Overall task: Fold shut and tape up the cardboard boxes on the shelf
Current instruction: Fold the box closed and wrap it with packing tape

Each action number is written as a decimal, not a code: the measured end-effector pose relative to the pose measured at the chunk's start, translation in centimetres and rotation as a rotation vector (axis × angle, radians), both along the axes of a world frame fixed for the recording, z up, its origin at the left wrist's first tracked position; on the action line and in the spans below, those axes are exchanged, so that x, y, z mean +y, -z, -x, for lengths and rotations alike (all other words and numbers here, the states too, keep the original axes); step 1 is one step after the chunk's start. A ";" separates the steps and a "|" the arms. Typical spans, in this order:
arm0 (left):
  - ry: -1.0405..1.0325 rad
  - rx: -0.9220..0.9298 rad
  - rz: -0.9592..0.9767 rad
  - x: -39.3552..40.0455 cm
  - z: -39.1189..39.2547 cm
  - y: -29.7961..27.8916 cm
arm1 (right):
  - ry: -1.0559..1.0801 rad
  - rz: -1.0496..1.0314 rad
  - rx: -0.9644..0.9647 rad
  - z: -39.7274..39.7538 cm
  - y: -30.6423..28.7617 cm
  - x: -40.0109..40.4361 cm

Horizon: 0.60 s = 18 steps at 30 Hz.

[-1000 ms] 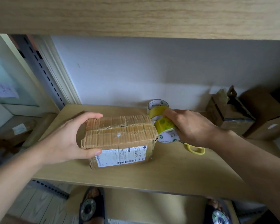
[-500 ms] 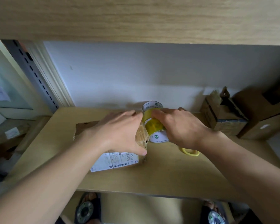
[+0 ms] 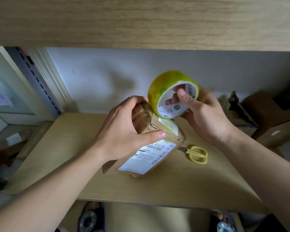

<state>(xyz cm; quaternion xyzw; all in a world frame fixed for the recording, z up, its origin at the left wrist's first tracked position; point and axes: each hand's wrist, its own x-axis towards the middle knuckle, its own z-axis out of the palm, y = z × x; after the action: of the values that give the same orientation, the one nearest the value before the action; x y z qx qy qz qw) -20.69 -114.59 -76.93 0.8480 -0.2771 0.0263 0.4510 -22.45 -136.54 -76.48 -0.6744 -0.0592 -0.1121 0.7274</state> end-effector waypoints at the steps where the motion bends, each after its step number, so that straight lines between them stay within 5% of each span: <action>1: 0.007 0.011 0.025 0.1 0.0 0.1 | -0.007 -0.044 0.009 0.0 -0.1 0.3; 18: -0.005 -0.070 0.085 3.2 -0.3 1.5 | 0.198 0.803 -0.270 1.1 -3.7 -3.9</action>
<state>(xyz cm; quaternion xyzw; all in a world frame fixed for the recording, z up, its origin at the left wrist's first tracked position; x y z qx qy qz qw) -20.41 -111.37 -78.44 0.8274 -0.2893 0.0689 0.4765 -23.59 -140.48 -72.77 -0.8856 -0.1277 -0.2366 0.3787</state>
